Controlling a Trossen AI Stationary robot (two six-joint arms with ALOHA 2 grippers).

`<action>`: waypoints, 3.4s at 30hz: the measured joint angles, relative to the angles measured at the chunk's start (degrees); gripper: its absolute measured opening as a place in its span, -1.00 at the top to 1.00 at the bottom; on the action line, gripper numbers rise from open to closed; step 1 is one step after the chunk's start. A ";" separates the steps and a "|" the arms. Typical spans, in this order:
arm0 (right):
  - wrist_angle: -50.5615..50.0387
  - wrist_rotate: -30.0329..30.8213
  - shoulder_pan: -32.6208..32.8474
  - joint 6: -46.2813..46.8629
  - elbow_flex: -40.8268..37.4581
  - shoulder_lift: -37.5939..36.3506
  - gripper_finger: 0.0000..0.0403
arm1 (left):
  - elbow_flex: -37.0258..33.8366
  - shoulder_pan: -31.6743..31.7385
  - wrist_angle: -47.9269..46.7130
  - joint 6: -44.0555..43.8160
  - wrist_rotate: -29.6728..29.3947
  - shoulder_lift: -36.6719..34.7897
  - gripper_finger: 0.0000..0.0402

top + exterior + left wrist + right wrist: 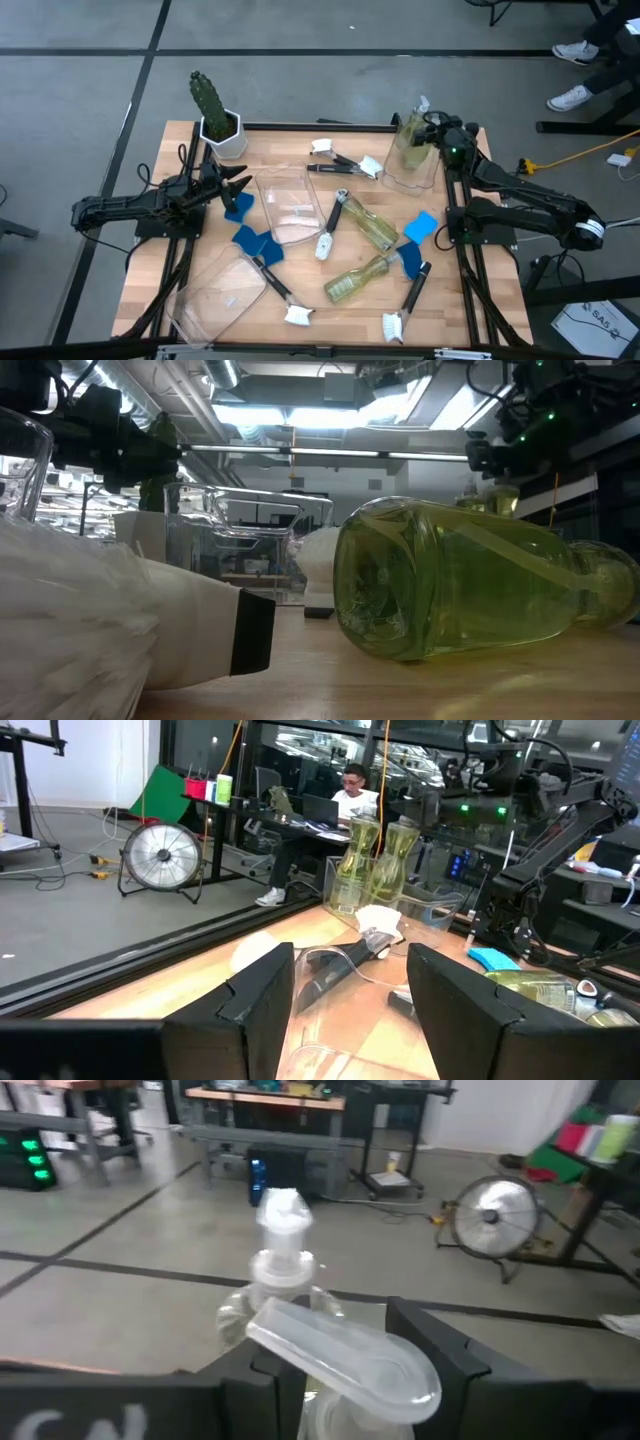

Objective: Pick & Place Kitchen Sink Supplies
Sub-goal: Put the green dish soap into the top right transparent bin

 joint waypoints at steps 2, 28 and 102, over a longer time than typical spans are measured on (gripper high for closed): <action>0.18 -1.70 0.00 -0.02 0.00 -0.02 0.34 | -0.01 -0.01 0.00 0.01 0.00 0.02 0.06; 2.14 -2.61 0.02 -5.22 0.17 -0.12 -0.60 | -0.01 -0.01 0.00 0.01 0.00 0.02 0.05; -26.05 -25.74 35.17 -10.89 44.76 34.70 -0.63 | 0.00 -0.01 0.00 0.01 0.01 0.01 0.06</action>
